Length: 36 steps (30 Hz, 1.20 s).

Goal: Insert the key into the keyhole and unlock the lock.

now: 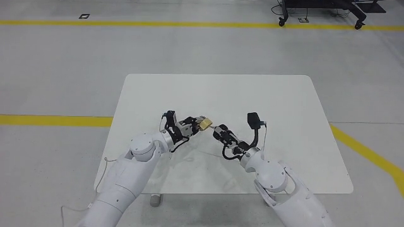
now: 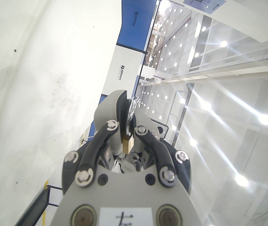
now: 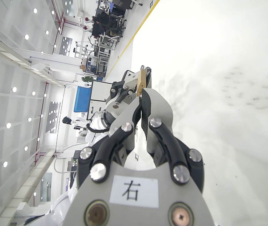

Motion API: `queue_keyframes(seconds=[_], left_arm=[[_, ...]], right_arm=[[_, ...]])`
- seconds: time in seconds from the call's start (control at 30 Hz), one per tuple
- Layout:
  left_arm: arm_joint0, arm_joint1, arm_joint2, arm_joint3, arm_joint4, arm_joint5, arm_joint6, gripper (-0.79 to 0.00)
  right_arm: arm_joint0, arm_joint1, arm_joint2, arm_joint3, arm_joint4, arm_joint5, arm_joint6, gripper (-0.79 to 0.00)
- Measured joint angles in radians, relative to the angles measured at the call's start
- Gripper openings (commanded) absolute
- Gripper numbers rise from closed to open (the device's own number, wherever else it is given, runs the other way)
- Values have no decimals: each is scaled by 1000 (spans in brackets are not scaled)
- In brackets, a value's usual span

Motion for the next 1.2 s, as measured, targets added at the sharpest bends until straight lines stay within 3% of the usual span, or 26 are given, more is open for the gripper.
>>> queue_keyframes(seconds=[0.8,0.83,0.87,1.2], left_arm=[[-5,-3,17,-6,57,-25,-49,-785],[-6,-3,17,-5,57,-25,-49,-785],[-7,-3,17,-4,57,-25,-49,-785],[-2,-4,2,-2,43,-44,-25,-785]], right_arm=[[25,-13,-14,40,-1,-9,27,-785],[25,-13,-13,40,-1,-8,27,-557],[25,-13,-12,39,0,-8,28,-18],[20,-12,3,24,8,-16,56,0]])
